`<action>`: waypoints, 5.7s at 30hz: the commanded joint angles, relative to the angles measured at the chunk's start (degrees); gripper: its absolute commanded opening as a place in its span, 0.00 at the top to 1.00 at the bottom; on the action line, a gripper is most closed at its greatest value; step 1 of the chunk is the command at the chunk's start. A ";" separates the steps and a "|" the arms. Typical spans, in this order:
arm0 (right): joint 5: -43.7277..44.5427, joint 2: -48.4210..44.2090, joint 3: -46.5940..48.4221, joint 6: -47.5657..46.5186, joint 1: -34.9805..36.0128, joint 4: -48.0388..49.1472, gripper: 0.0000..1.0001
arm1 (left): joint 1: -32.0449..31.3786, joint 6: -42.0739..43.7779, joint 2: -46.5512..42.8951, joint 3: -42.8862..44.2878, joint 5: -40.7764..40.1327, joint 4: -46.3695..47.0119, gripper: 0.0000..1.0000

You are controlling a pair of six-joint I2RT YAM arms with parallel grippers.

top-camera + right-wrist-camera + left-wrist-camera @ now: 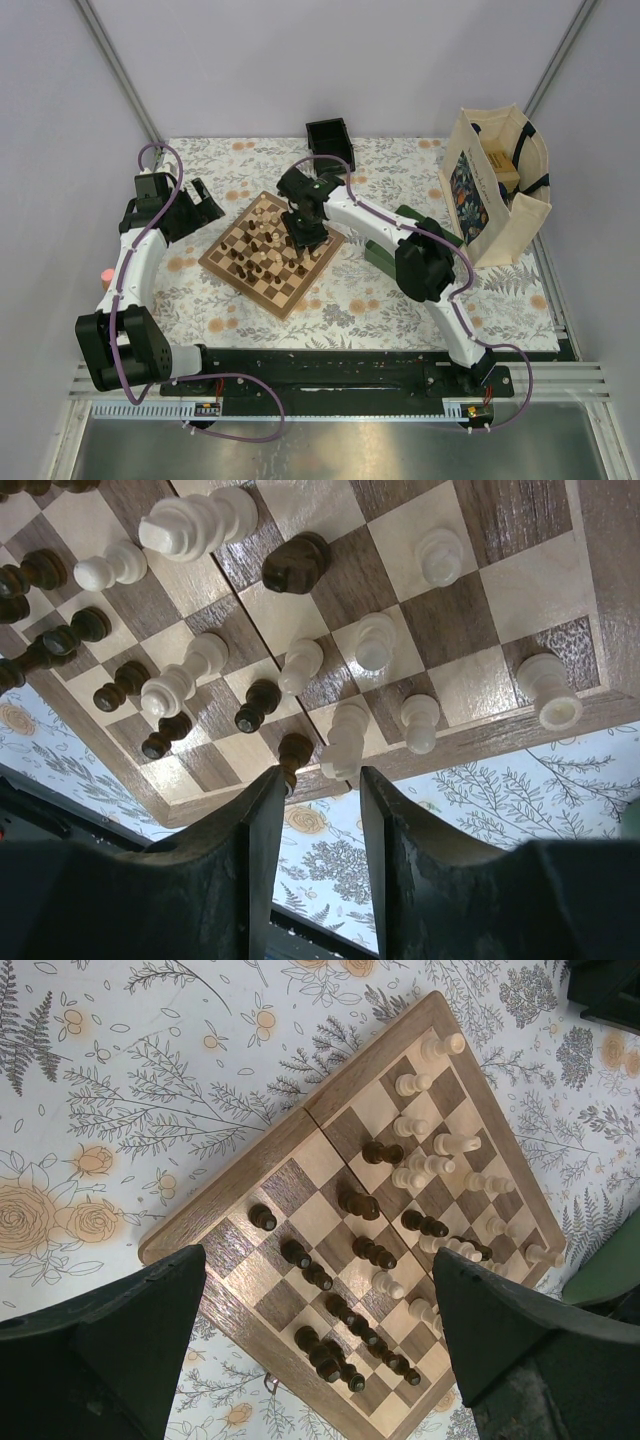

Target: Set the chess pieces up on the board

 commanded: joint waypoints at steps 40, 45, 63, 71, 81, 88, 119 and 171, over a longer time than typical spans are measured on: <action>4.37 -3.10 9.61 -3.67 0.42 -4.63 0.75 | 0.37 0.56 0.19 3.16 0.94 1.15 0.01; 4.81 -2.13 12.42 -3.32 -1.42 -5.34 0.75 | 0.37 0.56 0.01 3.07 1.29 1.15 0.01; 3.59 6.74 18.93 -2.71 -6.44 -6.83 0.74 | 0.37 0.47 -0.43 2.81 1.82 1.15 0.01; 4.20 9.29 19.20 -2.71 -6.52 -7.36 0.74 | 0.28 0.56 -0.34 2.81 1.90 1.15 0.01; 4.29 11.05 19.55 -2.62 -6.61 -6.74 0.74 | 0.37 0.64 -0.60 2.55 1.73 1.15 0.01; 4.81 11.67 19.81 -2.36 -6.97 -6.48 0.73 | 0.28 0.64 -0.69 2.63 1.56 1.15 0.01; 1.21 9.13 20.25 -0.95 -7.84 -5.25 0.51 | 0.37 0.47 0.62 2.63 2.26 1.15 0.01; -8.10 -35.01 -59.29 7.57 -25.16 28.85 0.56 | -1.03 -8.67 19.70 -5.18 6.82 10.19 0.01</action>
